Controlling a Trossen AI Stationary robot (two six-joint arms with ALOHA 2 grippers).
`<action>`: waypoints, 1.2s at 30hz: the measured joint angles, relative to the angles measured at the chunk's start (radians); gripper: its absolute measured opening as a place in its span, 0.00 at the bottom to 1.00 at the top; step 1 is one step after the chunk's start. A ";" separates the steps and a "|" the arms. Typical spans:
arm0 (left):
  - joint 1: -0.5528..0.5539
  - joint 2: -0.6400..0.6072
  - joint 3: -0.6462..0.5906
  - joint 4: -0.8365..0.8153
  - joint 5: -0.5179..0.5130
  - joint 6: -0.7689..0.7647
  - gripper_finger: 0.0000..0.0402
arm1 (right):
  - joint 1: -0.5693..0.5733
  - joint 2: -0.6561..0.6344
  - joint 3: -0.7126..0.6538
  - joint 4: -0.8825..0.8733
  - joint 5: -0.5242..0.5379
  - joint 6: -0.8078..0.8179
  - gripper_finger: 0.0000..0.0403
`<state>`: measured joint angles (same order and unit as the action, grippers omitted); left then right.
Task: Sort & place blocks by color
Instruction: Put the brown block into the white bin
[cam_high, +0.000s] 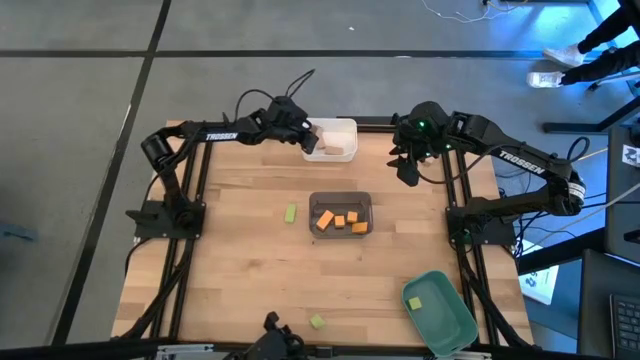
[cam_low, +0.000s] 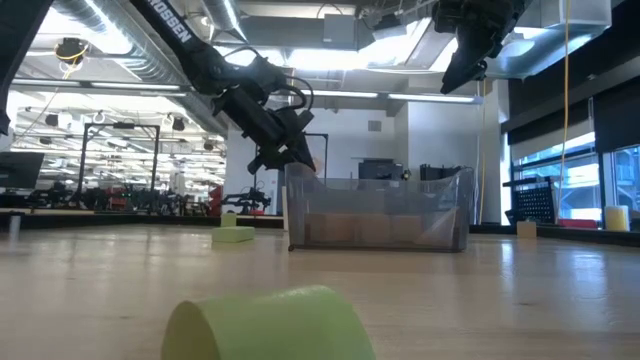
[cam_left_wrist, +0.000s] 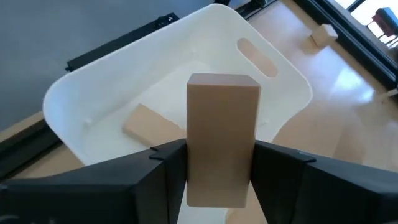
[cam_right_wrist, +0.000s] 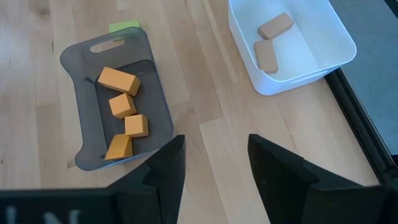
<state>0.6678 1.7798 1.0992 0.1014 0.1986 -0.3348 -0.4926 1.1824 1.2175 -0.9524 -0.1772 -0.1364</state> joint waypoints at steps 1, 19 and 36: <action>0.000 0.000 0.000 0.001 0.002 0.003 0.35 | 0.000 0.000 0.000 0.000 0.000 0.000 0.43; 0.026 0.000 0.000 -0.003 0.102 0.005 0.36 | 0.000 0.000 0.000 0.000 0.000 0.000 0.43; 0.024 0.017 0.000 0.000 -0.024 -0.003 0.36 | 0.000 0.000 0.000 0.000 0.000 0.000 0.43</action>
<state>0.6918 1.7966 1.0992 0.1013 0.1742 -0.3378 -0.4926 1.1824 1.2175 -0.9524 -0.1772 -0.1364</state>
